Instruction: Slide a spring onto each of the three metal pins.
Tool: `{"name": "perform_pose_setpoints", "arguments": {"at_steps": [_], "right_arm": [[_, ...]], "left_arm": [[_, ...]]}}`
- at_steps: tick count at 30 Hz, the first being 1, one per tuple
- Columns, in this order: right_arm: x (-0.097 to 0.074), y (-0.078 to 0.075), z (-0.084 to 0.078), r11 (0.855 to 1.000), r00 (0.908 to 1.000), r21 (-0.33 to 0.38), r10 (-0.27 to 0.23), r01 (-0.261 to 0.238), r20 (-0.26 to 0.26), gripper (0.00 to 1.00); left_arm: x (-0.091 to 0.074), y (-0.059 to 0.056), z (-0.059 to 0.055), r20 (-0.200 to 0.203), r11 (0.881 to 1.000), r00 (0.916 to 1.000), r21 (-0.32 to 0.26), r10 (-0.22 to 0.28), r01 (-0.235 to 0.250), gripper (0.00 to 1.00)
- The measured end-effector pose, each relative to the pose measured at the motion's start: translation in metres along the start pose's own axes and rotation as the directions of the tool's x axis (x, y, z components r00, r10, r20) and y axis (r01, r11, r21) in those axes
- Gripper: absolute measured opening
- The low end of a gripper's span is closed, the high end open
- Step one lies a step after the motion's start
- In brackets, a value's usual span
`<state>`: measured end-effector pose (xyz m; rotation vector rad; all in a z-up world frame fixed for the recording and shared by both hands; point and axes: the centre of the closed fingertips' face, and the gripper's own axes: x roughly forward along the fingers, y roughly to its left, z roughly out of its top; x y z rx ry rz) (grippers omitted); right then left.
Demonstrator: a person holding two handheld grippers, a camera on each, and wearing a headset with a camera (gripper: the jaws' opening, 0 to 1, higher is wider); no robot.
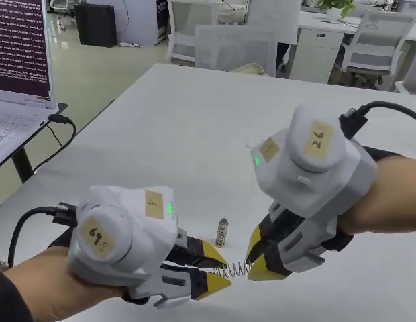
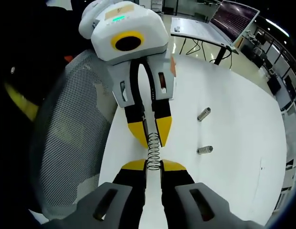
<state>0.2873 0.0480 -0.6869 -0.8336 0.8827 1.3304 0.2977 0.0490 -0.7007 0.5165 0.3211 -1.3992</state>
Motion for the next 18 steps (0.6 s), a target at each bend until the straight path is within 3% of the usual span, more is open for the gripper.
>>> {"name": "perform_pose_setpoints", "arguments": {"at_steps": [13,18], "right_arm": [[-0.008,0.004,0.031,0.999,0.9958,-0.032,0.000,0.003,0.091,0.08],[-0.006,0.006,0.032,0.999,0.9963,-0.044,0.012,-0.009,0.085,0.08]], "left_arm": [[0.001,-0.004,0.001,0.004,1.000,0.9999,0.005,-0.011,0.011,0.03],[0.000,-0.005,0.001,0.000,1.000,0.9999,0.009,-0.013,0.013,0.03]]}}
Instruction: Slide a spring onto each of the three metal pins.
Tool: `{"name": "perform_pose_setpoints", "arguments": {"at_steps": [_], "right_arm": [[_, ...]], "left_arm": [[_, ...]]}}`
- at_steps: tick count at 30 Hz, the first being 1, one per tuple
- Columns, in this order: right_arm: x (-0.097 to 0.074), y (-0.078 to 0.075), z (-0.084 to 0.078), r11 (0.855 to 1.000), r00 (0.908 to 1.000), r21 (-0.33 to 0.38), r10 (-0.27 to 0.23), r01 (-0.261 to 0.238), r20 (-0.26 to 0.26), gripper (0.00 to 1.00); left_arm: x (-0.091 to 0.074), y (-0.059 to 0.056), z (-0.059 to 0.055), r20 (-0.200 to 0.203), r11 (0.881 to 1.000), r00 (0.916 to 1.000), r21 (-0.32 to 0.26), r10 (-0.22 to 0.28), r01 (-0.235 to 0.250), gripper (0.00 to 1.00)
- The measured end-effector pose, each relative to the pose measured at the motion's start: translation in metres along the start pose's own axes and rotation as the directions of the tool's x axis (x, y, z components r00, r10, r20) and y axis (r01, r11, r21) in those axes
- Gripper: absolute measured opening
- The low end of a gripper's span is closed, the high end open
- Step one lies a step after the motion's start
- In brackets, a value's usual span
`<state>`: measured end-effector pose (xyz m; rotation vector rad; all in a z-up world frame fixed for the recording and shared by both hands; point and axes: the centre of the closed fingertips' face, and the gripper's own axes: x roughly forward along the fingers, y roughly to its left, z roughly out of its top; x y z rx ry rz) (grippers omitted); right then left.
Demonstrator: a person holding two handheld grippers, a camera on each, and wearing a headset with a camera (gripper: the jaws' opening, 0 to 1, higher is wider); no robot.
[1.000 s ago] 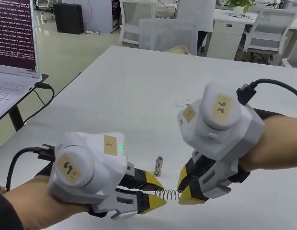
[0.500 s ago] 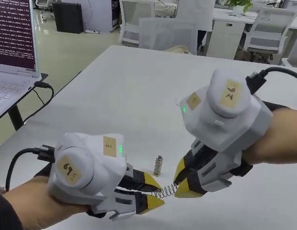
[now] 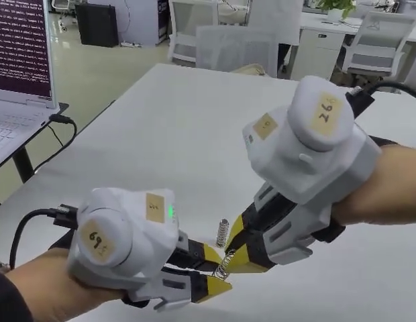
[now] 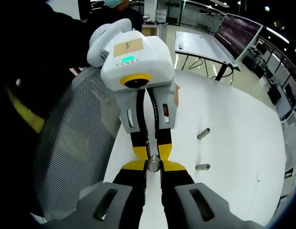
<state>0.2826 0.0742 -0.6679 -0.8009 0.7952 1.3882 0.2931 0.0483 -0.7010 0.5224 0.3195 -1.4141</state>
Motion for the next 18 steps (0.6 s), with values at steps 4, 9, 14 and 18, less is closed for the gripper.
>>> {"name": "perform_pose_setpoints", "arguments": {"at_steps": [4,9,14,18], "right_arm": [[0.001,0.000,0.000,1.000,1.0000,0.000,0.007,-0.007,-0.005,0.08],[0.007,0.002,-0.004,1.000,0.9995,-0.021,0.013,-0.014,-0.029,0.09],[0.011,0.003,-0.006,0.999,0.9987,-0.027,0.021,-0.022,-0.048,0.09],[0.013,0.002,-0.007,0.999,0.9985,-0.030,0.020,-0.021,-0.051,0.09]], "left_arm": [[0.000,-0.001,0.000,-0.002,1.000,1.0000,-0.012,-0.004,0.004,0.02],[0.000,-0.003,0.001,0.007,0.999,0.9999,-0.030,-0.014,0.014,0.02],[-0.001,-0.003,0.003,0.008,0.999,0.9999,-0.035,-0.015,0.015,0.02],[-0.002,-0.003,0.004,0.015,0.999,0.9997,-0.043,-0.017,0.018,0.02]]}}
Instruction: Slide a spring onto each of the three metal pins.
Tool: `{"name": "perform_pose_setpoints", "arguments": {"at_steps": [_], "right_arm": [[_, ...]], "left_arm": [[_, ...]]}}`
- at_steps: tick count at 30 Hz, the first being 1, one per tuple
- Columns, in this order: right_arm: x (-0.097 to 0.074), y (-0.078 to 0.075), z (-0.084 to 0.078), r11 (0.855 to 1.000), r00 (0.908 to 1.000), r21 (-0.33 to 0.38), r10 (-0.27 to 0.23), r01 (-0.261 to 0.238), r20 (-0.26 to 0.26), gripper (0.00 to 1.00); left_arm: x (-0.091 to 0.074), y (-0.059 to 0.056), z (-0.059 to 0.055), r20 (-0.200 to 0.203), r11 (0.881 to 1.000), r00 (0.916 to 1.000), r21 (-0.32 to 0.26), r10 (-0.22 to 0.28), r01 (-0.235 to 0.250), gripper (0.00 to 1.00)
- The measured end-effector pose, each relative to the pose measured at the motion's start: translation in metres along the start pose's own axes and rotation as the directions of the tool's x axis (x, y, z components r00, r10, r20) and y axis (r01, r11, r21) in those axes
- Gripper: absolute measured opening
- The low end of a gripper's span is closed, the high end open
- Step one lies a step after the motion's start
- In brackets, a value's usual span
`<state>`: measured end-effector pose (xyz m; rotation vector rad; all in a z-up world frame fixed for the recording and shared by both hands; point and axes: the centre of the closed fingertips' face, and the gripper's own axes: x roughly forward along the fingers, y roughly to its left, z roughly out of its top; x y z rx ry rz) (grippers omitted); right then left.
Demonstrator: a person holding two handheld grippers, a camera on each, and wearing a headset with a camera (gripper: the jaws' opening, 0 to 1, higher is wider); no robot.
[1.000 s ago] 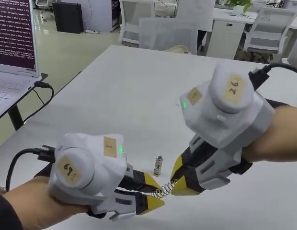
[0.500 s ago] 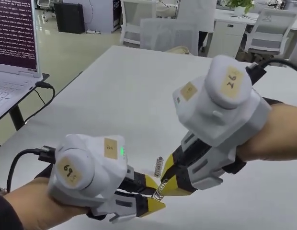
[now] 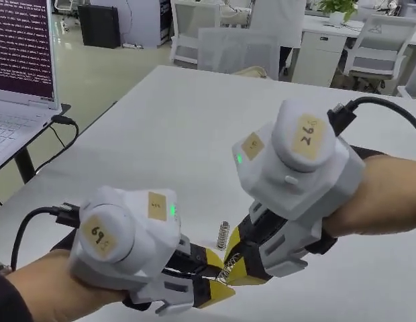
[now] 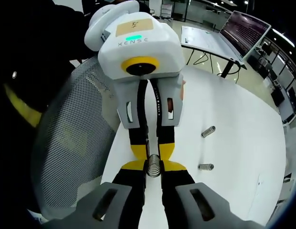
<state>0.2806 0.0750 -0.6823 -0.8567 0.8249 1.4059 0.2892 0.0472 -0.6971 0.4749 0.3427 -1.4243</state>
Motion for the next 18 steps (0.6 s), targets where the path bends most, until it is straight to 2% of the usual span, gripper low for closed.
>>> {"name": "perform_pose_setpoints", "arguments": {"at_steps": [7,9,18], "right_arm": [[0.0028,0.0022,-0.0027,1.000,0.9999,-0.002,0.014,-0.014,-0.011,0.09],[0.0030,0.0030,-0.0030,1.000,0.9997,0.001,0.020,-0.020,-0.012,0.09],[0.0017,-0.0005,-0.0037,1.000,0.9998,-0.001,0.009,-0.010,-0.020,0.08]], "left_arm": [[0.0004,-0.0024,0.0000,-0.006,1.000,0.9999,-0.007,-0.009,0.009,0.02],[0.0001,-0.0038,0.0006,-0.006,0.999,0.9998,-0.033,-0.018,0.018,0.02],[0.0024,0.0004,0.0015,0.011,1.000,0.9999,-0.027,-0.004,0.005,0.03]]}}
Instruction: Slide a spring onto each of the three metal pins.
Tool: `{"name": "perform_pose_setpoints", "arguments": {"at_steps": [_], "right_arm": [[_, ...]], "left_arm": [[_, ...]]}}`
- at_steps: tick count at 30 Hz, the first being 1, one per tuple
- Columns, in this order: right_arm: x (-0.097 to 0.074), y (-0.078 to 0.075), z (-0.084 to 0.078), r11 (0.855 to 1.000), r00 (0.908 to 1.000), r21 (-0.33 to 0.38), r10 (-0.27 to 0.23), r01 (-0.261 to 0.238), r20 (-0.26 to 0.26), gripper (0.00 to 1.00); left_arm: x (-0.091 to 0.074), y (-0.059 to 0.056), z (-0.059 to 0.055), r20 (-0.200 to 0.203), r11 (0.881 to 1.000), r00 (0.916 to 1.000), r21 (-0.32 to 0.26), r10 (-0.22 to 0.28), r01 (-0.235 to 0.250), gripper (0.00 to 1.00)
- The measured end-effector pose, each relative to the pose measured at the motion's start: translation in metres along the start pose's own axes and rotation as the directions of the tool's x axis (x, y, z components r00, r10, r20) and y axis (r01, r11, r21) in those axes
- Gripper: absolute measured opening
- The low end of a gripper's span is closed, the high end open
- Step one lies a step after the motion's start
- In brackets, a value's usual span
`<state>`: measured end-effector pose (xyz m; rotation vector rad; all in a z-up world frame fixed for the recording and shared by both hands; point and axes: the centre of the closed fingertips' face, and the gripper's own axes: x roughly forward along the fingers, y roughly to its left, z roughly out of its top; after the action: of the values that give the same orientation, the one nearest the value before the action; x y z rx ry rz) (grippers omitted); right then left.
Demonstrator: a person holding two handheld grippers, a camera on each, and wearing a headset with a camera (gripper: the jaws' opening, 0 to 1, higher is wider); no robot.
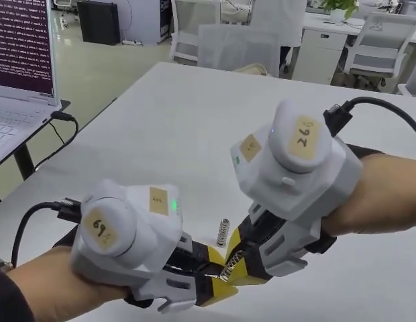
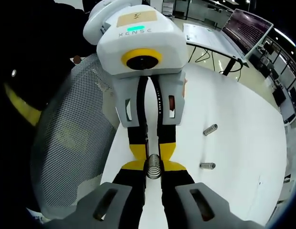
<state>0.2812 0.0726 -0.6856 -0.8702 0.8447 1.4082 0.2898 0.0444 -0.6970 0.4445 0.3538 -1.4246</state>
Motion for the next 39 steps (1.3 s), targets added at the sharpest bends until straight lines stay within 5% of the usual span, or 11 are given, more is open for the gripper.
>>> {"name": "perform_pose_setpoints", "arguments": {"at_steps": [7,19,39], "right_arm": [[-0.008,-0.006,-0.003,1.000,0.9999,0.013,-0.015,0.015,-0.006,0.08],[-0.026,-0.019,-0.023,0.997,0.9978,0.056,-0.060,0.062,-0.027,0.08],[-0.047,-0.032,-0.046,0.986,0.9922,0.113,-0.117,0.121,-0.045,0.08]], "left_arm": [[0.000,-0.001,-0.007,-0.022,1.000,0.9997,-0.011,-0.004,0.003,0.14],[-0.006,0.002,-0.006,-0.003,0.999,1.0000,-0.046,0.004,-0.005,0.22],[-0.027,0.009,-0.033,-0.022,0.985,0.9973,-0.154,0.071,-0.073,0.50]]}}
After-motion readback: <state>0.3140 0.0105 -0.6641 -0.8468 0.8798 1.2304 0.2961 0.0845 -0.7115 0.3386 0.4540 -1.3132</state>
